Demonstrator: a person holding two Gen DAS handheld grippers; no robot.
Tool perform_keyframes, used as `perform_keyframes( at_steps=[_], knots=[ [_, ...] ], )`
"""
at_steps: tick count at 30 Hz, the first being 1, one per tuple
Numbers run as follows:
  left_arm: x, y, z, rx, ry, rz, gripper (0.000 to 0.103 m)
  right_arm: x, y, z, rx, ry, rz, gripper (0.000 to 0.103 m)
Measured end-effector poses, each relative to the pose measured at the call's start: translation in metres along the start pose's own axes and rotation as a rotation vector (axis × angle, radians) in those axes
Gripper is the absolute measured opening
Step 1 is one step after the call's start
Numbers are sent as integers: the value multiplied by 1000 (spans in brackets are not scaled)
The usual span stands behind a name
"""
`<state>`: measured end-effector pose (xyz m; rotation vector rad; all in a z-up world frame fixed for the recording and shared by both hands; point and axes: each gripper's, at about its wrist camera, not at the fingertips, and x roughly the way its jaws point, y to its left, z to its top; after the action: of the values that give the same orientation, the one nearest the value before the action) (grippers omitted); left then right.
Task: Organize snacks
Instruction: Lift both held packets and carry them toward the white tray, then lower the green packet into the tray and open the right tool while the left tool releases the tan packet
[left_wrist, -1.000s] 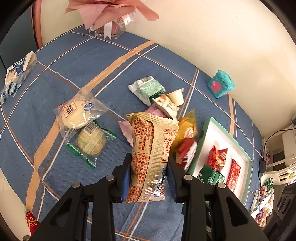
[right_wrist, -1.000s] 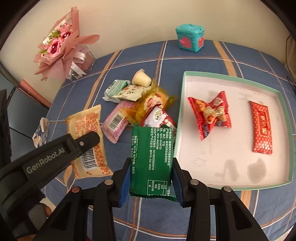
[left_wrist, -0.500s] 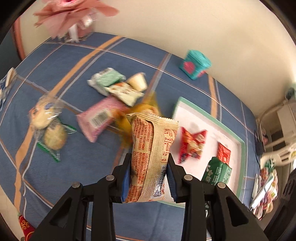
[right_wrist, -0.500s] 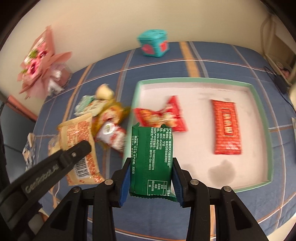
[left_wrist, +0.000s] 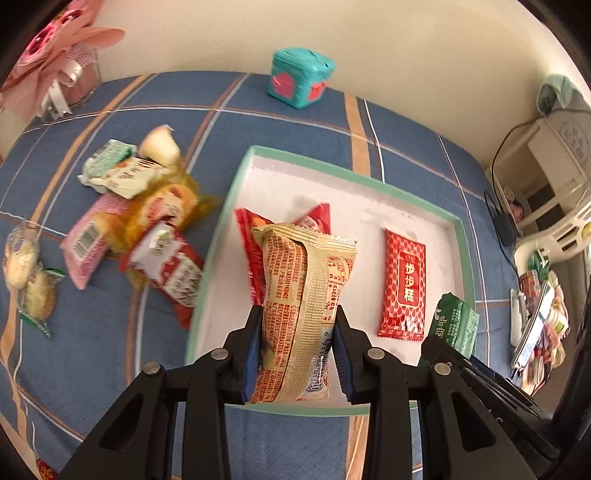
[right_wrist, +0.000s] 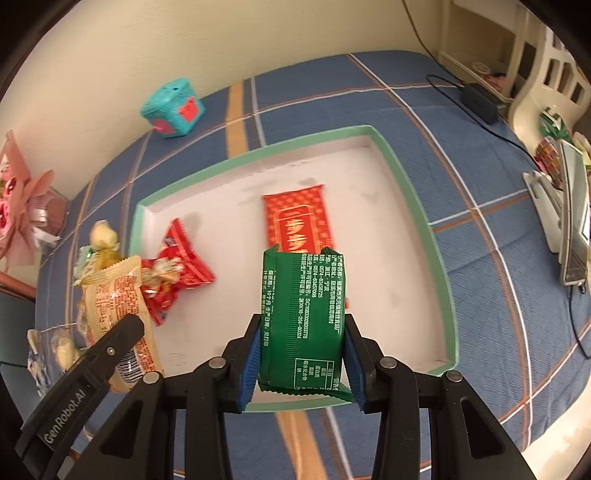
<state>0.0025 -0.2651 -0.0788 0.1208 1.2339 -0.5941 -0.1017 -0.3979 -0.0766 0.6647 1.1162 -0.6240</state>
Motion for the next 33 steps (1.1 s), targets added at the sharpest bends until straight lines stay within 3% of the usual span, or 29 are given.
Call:
perform_keyframes(
  at_steps=[8,12,20,21,23,24,28,33],
  knots=[
    [21,-2,-3,11,43,14,37,6,-6,1,9,17,1,43],
    [15,4,-2,-5,29,10,51,5,-4,0,4,14,-6,43],
    [5,14,2,-8,19,37,55,3,-3,0,5,8,-21,44],
    [4,15,2,-9,15,46,56,3,-2,0,3,9,-24,45],
    [0,21,4,-17,2,65,73,4,-1,0,-4,10,-34,54],
    [-3,25,4,-22,-9,79,74,4,0,-1,-8,10,-38,61],
    [-8,34,7,-32,-23,119,76,4,4,-1,-23,9,-43,67],
    [-10,44,8,-33,-31,173,82,4,8,-3,-41,0,-49,85]
  ],
)
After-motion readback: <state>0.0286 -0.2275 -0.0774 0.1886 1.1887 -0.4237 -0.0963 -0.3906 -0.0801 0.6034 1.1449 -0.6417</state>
